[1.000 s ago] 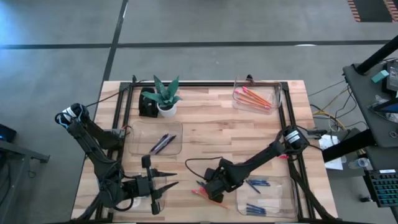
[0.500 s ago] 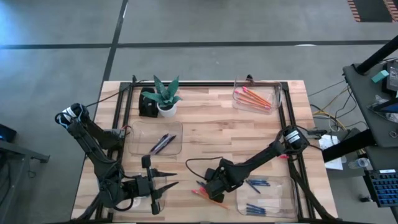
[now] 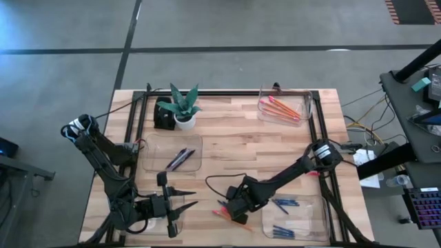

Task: Sort crayons/erasers/pens/pencils in bins
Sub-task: Put the blue crayon into the bottom right transparent bin

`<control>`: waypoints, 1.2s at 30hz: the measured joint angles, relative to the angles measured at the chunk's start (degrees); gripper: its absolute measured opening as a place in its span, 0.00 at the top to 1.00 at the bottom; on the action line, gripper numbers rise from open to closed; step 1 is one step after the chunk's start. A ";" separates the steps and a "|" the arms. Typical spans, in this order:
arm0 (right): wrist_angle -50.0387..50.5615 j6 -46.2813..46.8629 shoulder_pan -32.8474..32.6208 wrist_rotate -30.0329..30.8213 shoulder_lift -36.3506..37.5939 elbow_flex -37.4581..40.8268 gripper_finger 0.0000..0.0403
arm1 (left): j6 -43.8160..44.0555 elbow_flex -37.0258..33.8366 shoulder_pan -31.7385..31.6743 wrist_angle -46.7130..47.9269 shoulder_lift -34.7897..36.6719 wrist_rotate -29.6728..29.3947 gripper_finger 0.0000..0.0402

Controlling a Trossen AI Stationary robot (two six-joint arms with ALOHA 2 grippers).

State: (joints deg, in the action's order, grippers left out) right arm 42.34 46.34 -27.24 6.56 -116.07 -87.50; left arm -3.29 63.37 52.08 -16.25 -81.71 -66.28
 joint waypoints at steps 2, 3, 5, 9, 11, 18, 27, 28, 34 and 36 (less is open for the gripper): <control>-0.05 -0.10 0.15 -0.08 -0.73 -0.07 0.80 | 0.00 0.02 0.01 0.01 0.00 -0.01 0.73; -0.06 -0.27 0.15 -0.10 -1.21 -0.18 0.80 | 0.00 0.00 0.01 -0.03 0.00 0.00 0.73; -0.04 -0.81 0.22 -0.14 -2.01 -0.26 0.80 | 0.02 0.00 0.00 -0.02 0.00 -0.01 0.73; 0.12 -0.27 0.37 -0.28 -2.83 -0.28 0.81 | 0.04 0.00 0.01 0.00 0.00 0.00 0.73; 0.17 -0.41 0.39 -0.38 -2.91 -0.24 0.83 | 0.04 0.00 -0.01 -0.09 0.00 0.00 0.73; 0.23 -1.39 0.41 0.19 -3.00 -0.17 0.96 | 0.02 -0.07 0.01 -0.17 0.00 0.00 0.73; 0.46 -2.28 -0.14 4.37 -0.53 0.07 0.96 | 0.02 -0.11 0.00 -0.17 0.00 0.00 0.73; 0.84 -2.61 -0.28 6.01 0.12 0.21 0.96 | 0.01 -0.11 0.01 -0.20 0.00 0.00 0.73; 3.66 -3.60 -1.17 14.05 7.06 0.13 0.97 | 0.00 -0.28 0.01 -0.17 0.00 0.00 0.73; 5.49 -3.51 -1.73 15.63 9.04 0.13 0.97 | 0.01 -0.37 0.01 -0.18 0.00 0.00 0.73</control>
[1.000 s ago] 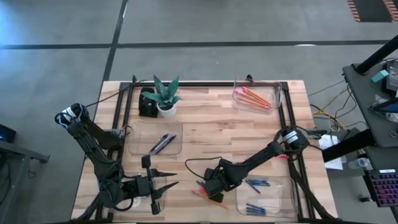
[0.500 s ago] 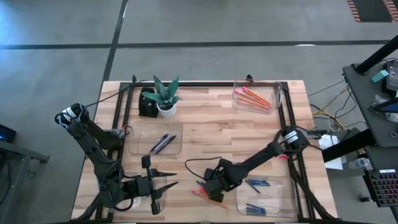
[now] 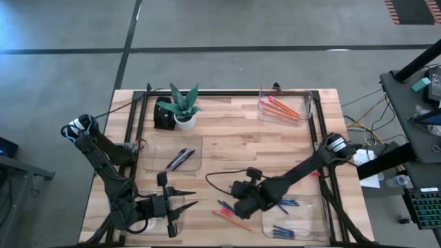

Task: Sort crayons/erasers/pens/pencils in bins
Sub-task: Put the blue crayon into the bottom right transparent bin

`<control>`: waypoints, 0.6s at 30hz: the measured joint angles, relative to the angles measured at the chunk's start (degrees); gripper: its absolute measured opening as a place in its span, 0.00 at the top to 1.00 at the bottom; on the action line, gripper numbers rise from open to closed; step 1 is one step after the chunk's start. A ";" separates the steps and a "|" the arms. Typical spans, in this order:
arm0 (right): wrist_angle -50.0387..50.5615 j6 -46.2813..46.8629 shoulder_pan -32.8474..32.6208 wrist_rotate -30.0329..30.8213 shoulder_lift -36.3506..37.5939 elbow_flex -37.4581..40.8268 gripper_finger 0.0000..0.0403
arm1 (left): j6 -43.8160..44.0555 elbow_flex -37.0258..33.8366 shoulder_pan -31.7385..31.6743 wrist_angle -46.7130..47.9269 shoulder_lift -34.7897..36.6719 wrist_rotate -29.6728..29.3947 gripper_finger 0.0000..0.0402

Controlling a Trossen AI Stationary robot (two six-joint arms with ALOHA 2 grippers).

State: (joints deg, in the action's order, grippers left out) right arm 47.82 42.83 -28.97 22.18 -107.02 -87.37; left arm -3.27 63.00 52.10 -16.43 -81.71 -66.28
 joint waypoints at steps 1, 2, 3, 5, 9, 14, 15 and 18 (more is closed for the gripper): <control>0.97 0.00 -0.37 0.18 1.01 0.02 0.97 | 0.02 -0.08 -0.01 0.00 0.00 0.00 0.73; 1.88 0.07 -0.71 0.31 2.22 0.02 0.97 | 0.10 -0.18 -0.02 -0.01 0.00 0.00 0.73; 2.46 0.46 -1.18 0.38 3.44 0.02 0.97 | 0.72 -0.33 -0.03 -0.04 -0.01 0.01 0.73; 4.16 1.50 -2.38 0.44 6.41 -0.02 0.97 | 2.96 -0.57 -0.23 0.01 -0.12 0.02 0.73; 8.98 7.98 -6.52 -1.00 10.65 -0.07 0.97 | 4.51 -1.06 -0.47 0.03 -0.13 0.09 0.73; 12.15 19.70 -14.28 -0.98 14.80 -0.09 0.97 | 4.53 -1.38 -0.85 0.05 -0.15 0.15 0.73; 12.18 21.89 -15.91 -0.97 15.08 -0.09 0.97 | 4.53 -1.44 -0.94 0.03 -0.15 0.15 0.73; 12.33 28.68 -20.56 -1.08 14.78 0.07 0.97 | 4.58 -1.65 -1.13 0.36 -0.15 0.15 0.73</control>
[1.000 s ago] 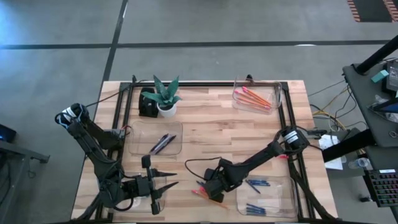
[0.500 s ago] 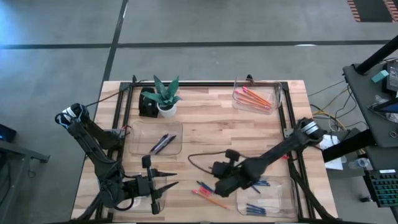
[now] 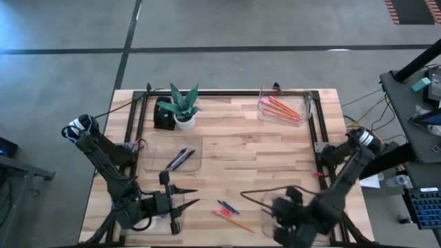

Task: Sort crayons/erasers/pens/pencils in bins
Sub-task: Put the blue crayon into the bottom right transparent bin

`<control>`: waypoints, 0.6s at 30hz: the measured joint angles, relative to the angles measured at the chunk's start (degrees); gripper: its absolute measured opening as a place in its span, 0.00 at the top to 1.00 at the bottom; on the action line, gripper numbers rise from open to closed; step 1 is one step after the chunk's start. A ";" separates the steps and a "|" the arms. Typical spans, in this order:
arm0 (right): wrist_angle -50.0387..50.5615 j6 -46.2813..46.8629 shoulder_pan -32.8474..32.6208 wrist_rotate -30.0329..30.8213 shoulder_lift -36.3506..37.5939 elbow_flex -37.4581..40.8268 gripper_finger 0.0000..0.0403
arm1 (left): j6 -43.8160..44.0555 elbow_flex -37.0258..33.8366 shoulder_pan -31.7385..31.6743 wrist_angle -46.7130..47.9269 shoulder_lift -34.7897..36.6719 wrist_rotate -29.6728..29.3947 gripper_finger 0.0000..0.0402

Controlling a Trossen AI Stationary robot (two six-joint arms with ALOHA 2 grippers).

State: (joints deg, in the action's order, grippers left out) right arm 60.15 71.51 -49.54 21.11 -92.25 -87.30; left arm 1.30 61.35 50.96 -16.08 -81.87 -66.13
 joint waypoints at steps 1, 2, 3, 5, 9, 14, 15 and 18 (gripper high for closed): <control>0.02 2.08 -1.19 0.14 -0.41 0.02 0.97 | 0.02 -0.07 -0.03 0.03 0.00 -0.02 0.73; 0.01 4.32 -2.19 0.32 -0.92 0.02 0.97 | 0.02 -0.13 -0.04 0.00 0.00 -0.02 0.73; 0.29 6.49 -3.15 0.41 -1.55 0.02 0.97 | 0.04 -0.28 -0.09 -0.02 0.00 -0.02 0.73; 1.63 11.07 -4.66 0.35 -3.30 0.00 0.97 | 0.65 -0.81 -0.13 -0.07 0.00 -0.01 0.73; 5.97 18.71 -6.42 -1.77 -6.60 0.01 0.97 | 3.84 -2.13 -0.38 -0.07 0.00 -0.02 0.73; 8.82 22.98 -6.57 -8.25 -10.60 0.02 0.97 | 7.94 -2.89 -0.40 -0.01 0.00 -0.17 0.73; 8.99 23.04 -6.57 -9.13 -11.40 0.02 0.97 | 8.61 -2.93 -0.38 -0.11 0.00 -0.15 0.73; 9.11 23.15 -6.58 -10.13 -13.53 0.02 0.97 | 9.08 -3.21 -0.36 -0.22 0.00 -0.05 0.73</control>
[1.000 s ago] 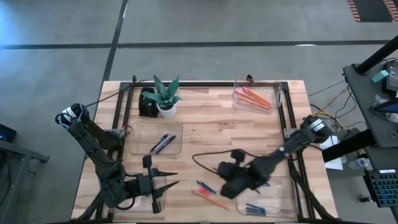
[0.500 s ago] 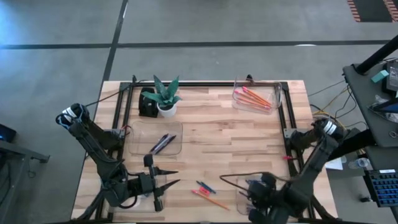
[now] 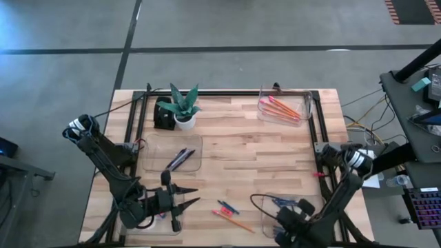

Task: Sort crayons/erasers/pens/pencils in bins
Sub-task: Put the blue crayon into the bottom right transparent bin

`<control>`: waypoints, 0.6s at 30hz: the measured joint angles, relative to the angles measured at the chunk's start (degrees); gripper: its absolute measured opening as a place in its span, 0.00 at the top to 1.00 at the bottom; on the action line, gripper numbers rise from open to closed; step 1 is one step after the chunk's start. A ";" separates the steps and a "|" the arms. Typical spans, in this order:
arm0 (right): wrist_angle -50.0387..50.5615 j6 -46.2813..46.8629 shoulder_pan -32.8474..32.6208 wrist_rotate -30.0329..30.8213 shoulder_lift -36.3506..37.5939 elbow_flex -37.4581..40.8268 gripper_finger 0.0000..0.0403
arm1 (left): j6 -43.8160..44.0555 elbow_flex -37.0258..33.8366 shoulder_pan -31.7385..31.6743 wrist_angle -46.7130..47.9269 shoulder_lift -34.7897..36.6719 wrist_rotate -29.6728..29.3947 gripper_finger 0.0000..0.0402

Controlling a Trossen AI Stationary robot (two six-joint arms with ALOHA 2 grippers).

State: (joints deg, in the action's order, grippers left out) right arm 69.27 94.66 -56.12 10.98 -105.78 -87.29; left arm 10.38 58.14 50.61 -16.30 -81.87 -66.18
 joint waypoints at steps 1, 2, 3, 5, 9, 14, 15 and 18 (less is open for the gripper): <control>0.08 0.41 0.06 -0.19 -0.70 0.00 0.97 | 0.80 -0.18 0.00 0.04 0.00 0.05 0.73; 0.27 0.90 0.21 -0.48 -1.31 0.00 0.97 | 1.96 -0.37 0.00 0.02 0.00 0.09 0.73; 0.51 1.43 0.26 -0.48 -1.86 0.00 0.97 | 3.03 -0.55 0.00 0.19 0.00 0.09 0.73; 0.90 1.62 0.38 -0.43 -2.85 0.00 0.97 | 4.39 -0.78 0.00 0.36 -0.15 0.11 0.73; 1.23 0.75 0.66 -0.40 -4.59 0.04 0.97 | 5.78 -0.99 0.00 0.40 -1.38 0.16 0.73; 1.19 -0.14 1.07 -0.25 -4.87 0.19 0.97 | 5.85 -0.99 0.00 0.31 -3.05 0.31 0.73; 1.31 -0.15 1.09 0.26 -4.87 0.24 0.97 | 5.87 -0.99 0.00 0.29 -3.30 0.32 0.73; 1.45 -0.81 1.22 1.55 -4.74 0.35 0.95 | 5.85 -0.99 0.00 0.26 -3.69 0.53 0.73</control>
State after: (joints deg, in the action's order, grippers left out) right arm 70.72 93.84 -54.90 12.53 -110.52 -86.94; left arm 16.23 57.14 50.61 -16.04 -85.55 -65.65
